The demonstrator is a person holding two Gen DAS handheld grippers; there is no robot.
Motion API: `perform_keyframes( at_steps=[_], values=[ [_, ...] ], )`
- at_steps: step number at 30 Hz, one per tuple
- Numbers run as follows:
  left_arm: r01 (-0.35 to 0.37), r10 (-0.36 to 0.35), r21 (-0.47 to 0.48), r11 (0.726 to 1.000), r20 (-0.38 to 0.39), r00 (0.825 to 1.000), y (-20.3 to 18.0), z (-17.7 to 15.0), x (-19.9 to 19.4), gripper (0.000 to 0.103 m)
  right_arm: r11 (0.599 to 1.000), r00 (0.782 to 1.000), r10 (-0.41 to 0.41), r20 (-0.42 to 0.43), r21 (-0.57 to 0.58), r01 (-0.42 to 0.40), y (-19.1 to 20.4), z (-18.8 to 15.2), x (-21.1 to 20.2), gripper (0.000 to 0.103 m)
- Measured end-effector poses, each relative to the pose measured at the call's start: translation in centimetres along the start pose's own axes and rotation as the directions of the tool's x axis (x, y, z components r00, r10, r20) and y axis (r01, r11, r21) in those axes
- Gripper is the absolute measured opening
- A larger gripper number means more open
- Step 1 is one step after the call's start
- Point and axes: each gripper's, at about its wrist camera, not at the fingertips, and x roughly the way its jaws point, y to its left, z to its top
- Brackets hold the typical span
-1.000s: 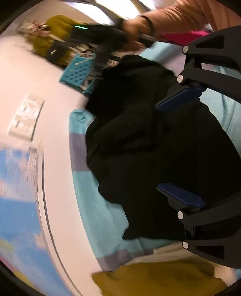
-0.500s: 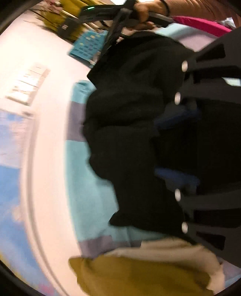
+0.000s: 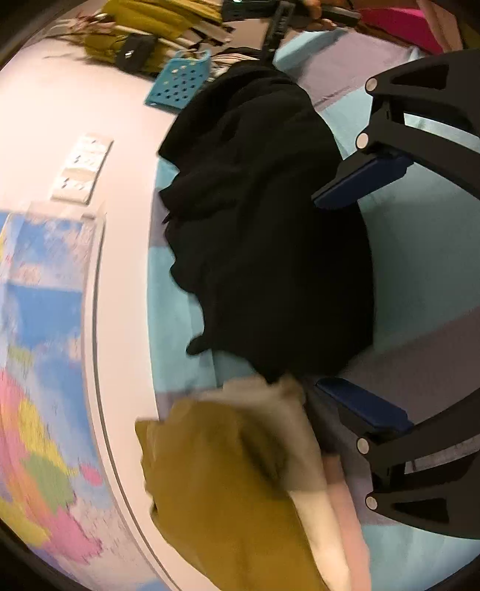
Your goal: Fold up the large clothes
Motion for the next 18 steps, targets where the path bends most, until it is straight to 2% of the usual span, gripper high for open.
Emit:
perform_keyframes(
  at_steps=[1,2,3,4,5,6,7,10,12,15,16,17,18],
  values=[
    [-0.001,0.001,0.004,1.000,0.001,1.000,-0.5,0.0,0.7,0.092,1.000,1.000,0.020,0.004,-0.005,-0.020,0.2,0.2,0.3,0.046],
    [0.000,0.000,0.002,1.000,-0.004,1.000,-1.0,0.1,1.8,0.088,0.998,0.998,0.063,0.006,-0.004,-0.063,0.4,0.5,0.5,0.024],
    [-0.001,0.001,-0.001,1.000,-0.014,1.000,-1.8,0.4,2.8,0.068,0.998,0.998,0.066,0.018,-0.005,-0.066,0.5,0.7,0.2,0.016],
    [0.010,-0.010,-0.016,1.000,-0.027,1.000,-2.0,0.5,3.4,0.052,0.998,0.997,0.062,0.038,-0.008,-0.061,0.6,1.0,-0.6,0.012],
    [0.026,-0.027,-0.038,0.999,-0.029,0.999,-1.9,0.6,3.4,0.041,0.998,0.996,0.060,0.065,-0.005,-0.060,0.6,1.3,-1.8,0.009],
    [0.025,-0.026,-0.042,0.999,-0.025,0.999,-1.9,0.7,3.2,0.036,0.998,0.994,0.055,0.097,-0.001,-0.055,0.5,1.5,-3.2,0.004],
    [0.033,-0.034,-0.057,0.998,-0.017,0.999,-1.8,1.0,2.5,0.031,0.999,0.989,0.043,0.139,0.009,-0.045,0.3,1.8,-5.0,0.005],
    [0.107,-0.113,-0.159,0.982,-0.026,0.993,0.0,1.2,0.4,0.027,0.997,0.976,0.057,0.212,0.032,-0.065,-0.5,2.3,-9.6,0.003],
    [0.189,-0.196,-0.175,0.966,-0.020,0.980,0.3,0.6,-1.1,0.027,1.000,0.975,0.026,0.220,0.004,-0.028,-0.2,1.8,-11.0,0.002],
    [0.192,-0.208,-0.159,0.969,-0.094,0.974,-0.6,-1.0,-0.5,0.034,0.996,0.993,0.022,0.117,0.080,-0.031,-2.4,0.1,-9.0,0.003],
    [0.146,-0.168,-0.147,0.978,-0.144,0.975,-0.9,-1.7,0.6,0.041,0.997,0.999,-0.006,0.050,0.083,0.001,-2.8,-0.9,-7.2,0.004],
    [0.136,-0.155,-0.131,0.982,-0.156,0.975,-1.1,-1.9,0.9,0.045,0.994,0.997,-0.075,-0.021,0.077,0.077,-2.9,-1.8,-5.5,0.009],
    [0.135,-0.150,-0.110,0.985,-0.148,0.977,-1.3,-2.1,0.8,0.047,0.992,0.992,-0.105,-0.067,0.067,0.109,-2.9,-1.9,-4.5,0.013]
  ],
)
